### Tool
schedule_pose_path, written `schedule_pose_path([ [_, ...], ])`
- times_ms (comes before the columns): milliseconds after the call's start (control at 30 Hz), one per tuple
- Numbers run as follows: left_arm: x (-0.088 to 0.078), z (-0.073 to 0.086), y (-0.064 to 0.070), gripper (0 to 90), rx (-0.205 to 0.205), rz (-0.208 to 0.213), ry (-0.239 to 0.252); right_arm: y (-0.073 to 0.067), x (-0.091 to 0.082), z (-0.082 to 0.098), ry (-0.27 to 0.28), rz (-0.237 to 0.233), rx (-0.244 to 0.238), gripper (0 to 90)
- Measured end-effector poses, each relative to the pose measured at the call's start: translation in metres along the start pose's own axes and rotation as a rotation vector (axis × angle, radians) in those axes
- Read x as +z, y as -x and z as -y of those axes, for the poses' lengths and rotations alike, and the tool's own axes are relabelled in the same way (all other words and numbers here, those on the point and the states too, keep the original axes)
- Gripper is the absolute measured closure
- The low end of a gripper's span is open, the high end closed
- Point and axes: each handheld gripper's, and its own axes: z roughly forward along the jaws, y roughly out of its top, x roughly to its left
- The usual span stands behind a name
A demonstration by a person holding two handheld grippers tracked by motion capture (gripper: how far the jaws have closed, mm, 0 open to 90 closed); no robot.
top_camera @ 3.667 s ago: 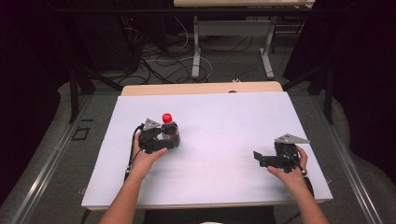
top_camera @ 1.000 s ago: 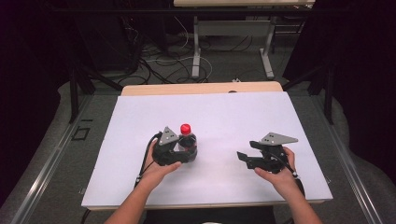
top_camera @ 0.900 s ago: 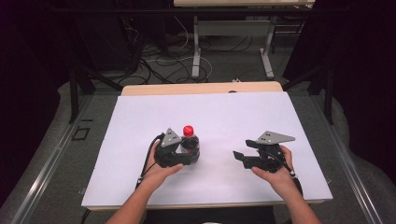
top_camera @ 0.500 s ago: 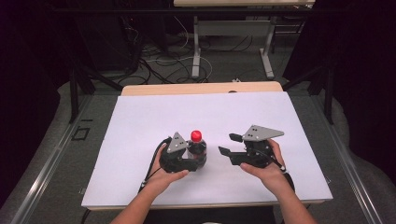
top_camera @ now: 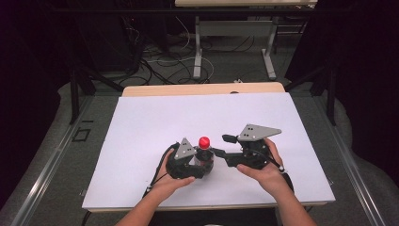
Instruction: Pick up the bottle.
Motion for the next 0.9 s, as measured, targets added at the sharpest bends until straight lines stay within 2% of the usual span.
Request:
schedule_pose_path([
  [33,0.002,0.001,0.002,30.4,0.000,0.009,-0.003,-0.001,-0.001,0.000,0.001,-0.012,0.019,44.7],
  [133,0.004,0.002,0.007,30.3,0.002,0.018,-0.012,-0.003,-0.001,0.001,-0.007,-0.024,0.032,46.3],
  [167,0.005,0.002,0.010,30.3,-0.013,0.021,-0.008,-0.004,-0.002,0.001,-0.007,-0.026,0.040,47.0],
  [267,0.006,0.001,0.013,30.3,0.025,0.034,-0.017,-0.005,-0.002,0.000,0.003,-0.030,0.035,48.4],
  [433,0.010,0.002,0.023,30.3,0.037,0.049,-0.015,-0.010,0.000,0.001,0.011,-0.037,0.062,51.3],
  [633,0.012,0.001,0.030,30.3,0.053,0.077,-0.031,-0.016,0.006,0.003,-0.016,-0.006,0.055,54.8],
  [700,0.013,0.001,0.033,30.3,0.049,0.073,-0.017,-0.016,0.008,0.004,-0.016,-0.006,0.057,56.3],
  [800,0.013,0.001,0.035,30.4,0.061,0.079,-0.022,-0.018,0.008,0.005,-0.030,0.002,0.057,58.5],
  [900,0.013,0.001,0.036,30.3,0.053,0.078,-0.019,-0.019,0.009,0.005,-0.023,0.010,0.051,60.4],
])
